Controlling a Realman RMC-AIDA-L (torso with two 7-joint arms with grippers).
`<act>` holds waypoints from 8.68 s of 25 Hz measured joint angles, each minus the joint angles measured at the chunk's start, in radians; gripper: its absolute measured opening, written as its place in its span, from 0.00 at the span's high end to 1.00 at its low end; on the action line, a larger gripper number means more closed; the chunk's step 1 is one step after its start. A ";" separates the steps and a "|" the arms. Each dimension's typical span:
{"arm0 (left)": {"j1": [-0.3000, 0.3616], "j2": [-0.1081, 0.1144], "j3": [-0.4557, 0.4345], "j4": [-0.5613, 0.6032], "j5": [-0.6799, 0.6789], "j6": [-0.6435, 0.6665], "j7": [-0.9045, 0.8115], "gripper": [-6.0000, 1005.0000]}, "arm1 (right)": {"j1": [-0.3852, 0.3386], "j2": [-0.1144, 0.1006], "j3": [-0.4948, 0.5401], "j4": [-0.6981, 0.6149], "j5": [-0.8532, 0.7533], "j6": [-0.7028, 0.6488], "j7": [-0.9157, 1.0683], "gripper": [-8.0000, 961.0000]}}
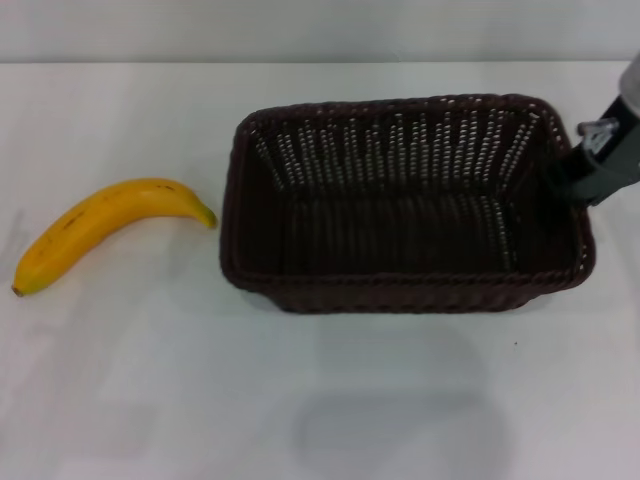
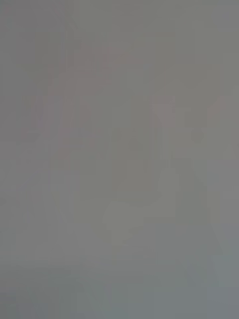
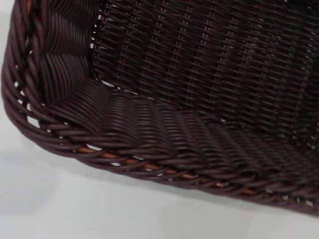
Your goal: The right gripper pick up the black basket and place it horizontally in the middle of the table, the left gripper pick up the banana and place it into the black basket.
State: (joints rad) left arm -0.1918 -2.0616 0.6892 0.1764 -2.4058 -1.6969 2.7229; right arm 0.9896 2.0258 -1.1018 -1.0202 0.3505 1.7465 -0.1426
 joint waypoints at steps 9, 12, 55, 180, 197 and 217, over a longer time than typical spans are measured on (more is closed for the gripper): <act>0.004 -0.002 -0.004 0.000 -0.006 0.003 0.000 0.14 | 0.007 -0.009 -0.153 -0.052 0.033 -0.031 0.051 0.80; 0.005 -0.004 -0.004 0.000 -0.010 0.003 0.000 0.14 | -0.005 -0.007 -0.245 -0.103 -0.028 -0.037 0.097 0.80; 0.047 0.239 -0.003 0.702 0.829 0.274 -1.342 0.15 | -0.649 -0.014 -0.132 -0.664 0.249 -0.677 -0.269 0.29; -0.357 0.040 0.157 1.475 1.319 -0.148 -1.906 0.51 | -0.710 -0.021 0.004 -0.218 0.950 -0.728 -0.866 0.29; -0.354 -0.007 0.201 1.336 1.359 0.048 -1.848 0.23 | -0.721 -0.021 0.298 -0.111 1.030 -0.521 -1.065 0.29; 0.187 -0.020 -0.065 0.683 0.438 0.126 -0.714 0.11 | -0.751 -0.020 0.587 0.516 1.626 -0.449 -2.133 0.29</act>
State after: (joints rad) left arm -0.0047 -2.0814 0.6247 0.8591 -1.9676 -1.5713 2.0088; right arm 0.2389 2.0054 -0.5153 -0.5039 1.9770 1.2979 -2.2752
